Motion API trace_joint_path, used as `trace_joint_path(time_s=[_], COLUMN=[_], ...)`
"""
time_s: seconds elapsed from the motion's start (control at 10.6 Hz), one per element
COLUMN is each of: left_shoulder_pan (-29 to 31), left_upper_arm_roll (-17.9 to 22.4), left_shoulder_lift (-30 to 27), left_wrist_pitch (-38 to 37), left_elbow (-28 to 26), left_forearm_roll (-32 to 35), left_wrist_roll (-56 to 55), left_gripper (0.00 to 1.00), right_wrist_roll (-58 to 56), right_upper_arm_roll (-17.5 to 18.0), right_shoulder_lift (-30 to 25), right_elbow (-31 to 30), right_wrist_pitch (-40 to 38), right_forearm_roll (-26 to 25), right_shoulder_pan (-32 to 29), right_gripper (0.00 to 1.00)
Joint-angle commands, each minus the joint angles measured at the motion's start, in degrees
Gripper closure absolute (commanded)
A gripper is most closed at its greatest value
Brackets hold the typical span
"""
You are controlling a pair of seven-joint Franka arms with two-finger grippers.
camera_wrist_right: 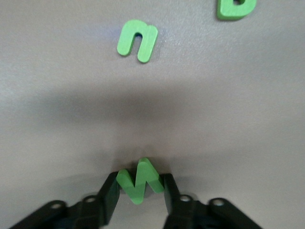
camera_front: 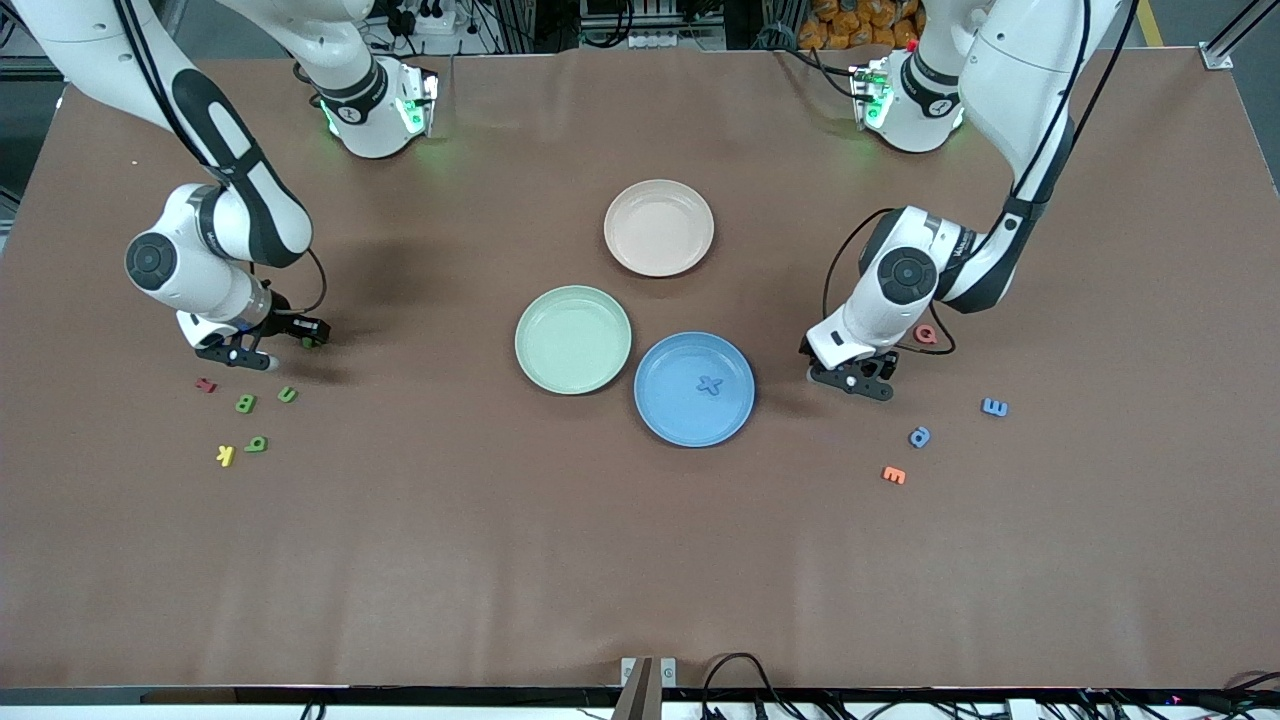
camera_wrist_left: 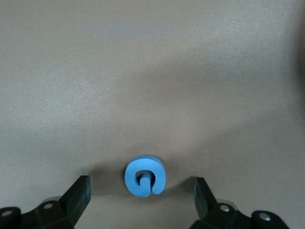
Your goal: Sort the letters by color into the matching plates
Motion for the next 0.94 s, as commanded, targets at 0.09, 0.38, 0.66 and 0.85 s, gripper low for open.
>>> trace_joint_path(time_s=[0.09,0.38,0.66,0.85], left_shoulder_pan=[0.7,0.3,0.3,0.4], left_upper_arm_roll=[-0.5,-0.5,-0.5,-0.5], left_shoulder_lift=[0.1,0.0,-0.2,-0.7], left_wrist_pitch=[0.8,0.7,0.6,0.5], left_elbow=[0.2,0.2,0.2,0.4], left_forearm_roll=[1.3,1.3,1.3,1.3], left_wrist_roll=[-0.8,-2.1,-2.1,-2.7], left_gripper=[1.00,1.00,1.00,1.00], right_wrist_roll=[-0.7,-0.6,-0.6,-0.4], right_upper_arm_roll=[0.6,0.6,0.6,0.7], right_shoulder_lift=[1.6,1.4,0.5,0.3], right_elbow=[0.8,1.4,5.8,8.6], right_wrist_pitch=[1.5,1.3,-3.9,-7.0], right_forearm_roll=[0.2,0.3,0.3,0.5], right_shoulder_pan=[-0.8,-0.9,-1.1,-1.0], right_gripper=[0.69,0.78,0.79,0.79])
